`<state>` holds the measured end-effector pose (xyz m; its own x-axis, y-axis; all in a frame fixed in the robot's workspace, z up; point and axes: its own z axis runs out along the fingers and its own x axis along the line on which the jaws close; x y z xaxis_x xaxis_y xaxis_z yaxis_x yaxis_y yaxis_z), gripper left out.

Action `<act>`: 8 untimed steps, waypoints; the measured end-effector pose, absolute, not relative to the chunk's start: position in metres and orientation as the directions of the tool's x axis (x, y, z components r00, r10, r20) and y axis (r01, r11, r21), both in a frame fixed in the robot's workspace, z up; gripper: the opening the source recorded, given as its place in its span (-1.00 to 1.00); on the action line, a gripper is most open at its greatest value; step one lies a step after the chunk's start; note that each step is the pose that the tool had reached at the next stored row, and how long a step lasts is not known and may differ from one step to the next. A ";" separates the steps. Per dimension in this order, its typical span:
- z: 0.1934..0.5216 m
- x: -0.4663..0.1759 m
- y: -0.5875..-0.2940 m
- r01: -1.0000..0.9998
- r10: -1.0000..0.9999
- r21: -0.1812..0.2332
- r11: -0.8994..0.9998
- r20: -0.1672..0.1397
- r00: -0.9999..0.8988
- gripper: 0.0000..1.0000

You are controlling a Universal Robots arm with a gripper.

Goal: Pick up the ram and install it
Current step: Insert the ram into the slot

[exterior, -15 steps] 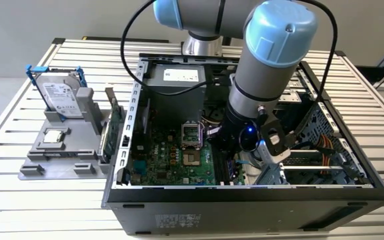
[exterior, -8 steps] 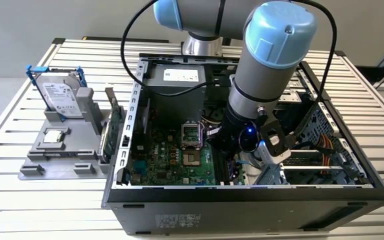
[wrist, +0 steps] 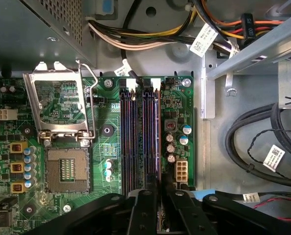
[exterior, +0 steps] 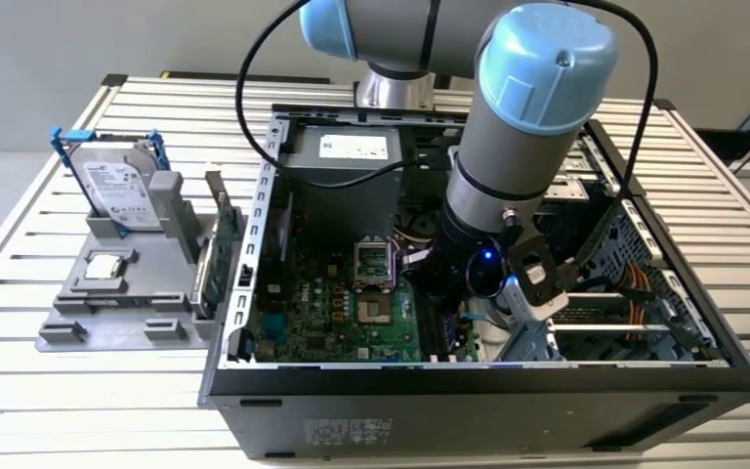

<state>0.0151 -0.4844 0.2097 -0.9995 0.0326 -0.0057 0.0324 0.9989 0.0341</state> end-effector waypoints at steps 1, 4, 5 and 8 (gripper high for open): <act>0.210 0.015 -0.484 0.032 0.033 0.034 0.999 -0.006 -0.999 1.00; 0.209 0.015 -0.484 0.032 0.033 0.034 0.999 -0.006 -0.999 1.00; 0.209 0.015 -0.484 0.032 0.033 0.034 0.999 -0.006 -0.999 1.00; 0.209 0.015 -0.484 0.032 0.033 0.034 0.999 -0.006 -0.999 1.00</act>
